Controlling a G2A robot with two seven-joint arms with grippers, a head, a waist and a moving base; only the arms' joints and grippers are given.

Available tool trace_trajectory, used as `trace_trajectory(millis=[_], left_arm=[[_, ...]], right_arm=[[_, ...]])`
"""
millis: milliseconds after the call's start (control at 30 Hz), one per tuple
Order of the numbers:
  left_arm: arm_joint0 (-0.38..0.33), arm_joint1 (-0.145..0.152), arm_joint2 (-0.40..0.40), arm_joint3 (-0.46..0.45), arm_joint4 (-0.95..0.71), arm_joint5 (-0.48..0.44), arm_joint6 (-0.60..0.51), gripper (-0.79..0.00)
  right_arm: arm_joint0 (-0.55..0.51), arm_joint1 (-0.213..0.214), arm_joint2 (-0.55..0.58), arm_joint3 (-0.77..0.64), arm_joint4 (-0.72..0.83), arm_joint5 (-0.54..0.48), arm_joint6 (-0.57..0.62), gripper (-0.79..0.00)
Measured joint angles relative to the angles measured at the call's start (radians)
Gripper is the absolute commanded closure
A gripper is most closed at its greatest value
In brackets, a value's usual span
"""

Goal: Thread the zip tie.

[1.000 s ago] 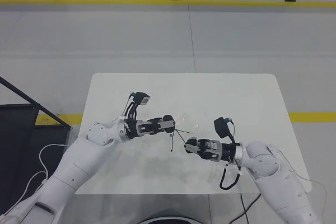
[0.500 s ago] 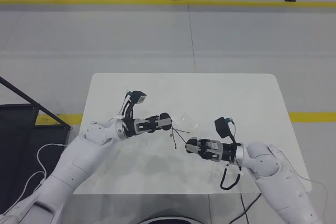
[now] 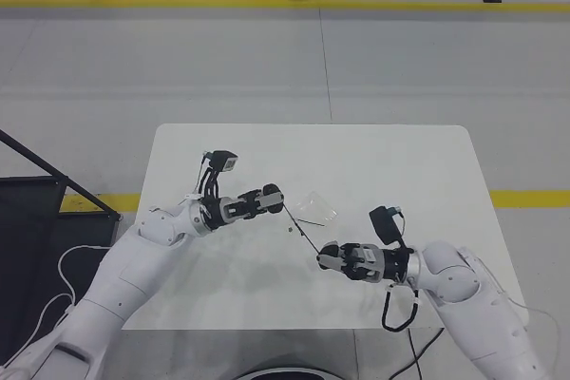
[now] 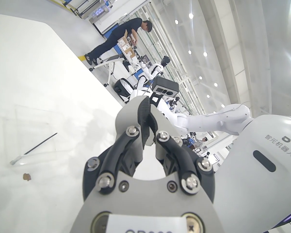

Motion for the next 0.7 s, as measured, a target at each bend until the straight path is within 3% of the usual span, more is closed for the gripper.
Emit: trace_trajectory(millis=[700], left_arm=[[0.006, -0.003, -0.028, 0.034, -0.012, 0.003, -0.003, 0.000]], right_arm=[[-0.055, 0.051, 0.033, -0.128, 0.135, -0.011, 0.009, 0.000]])
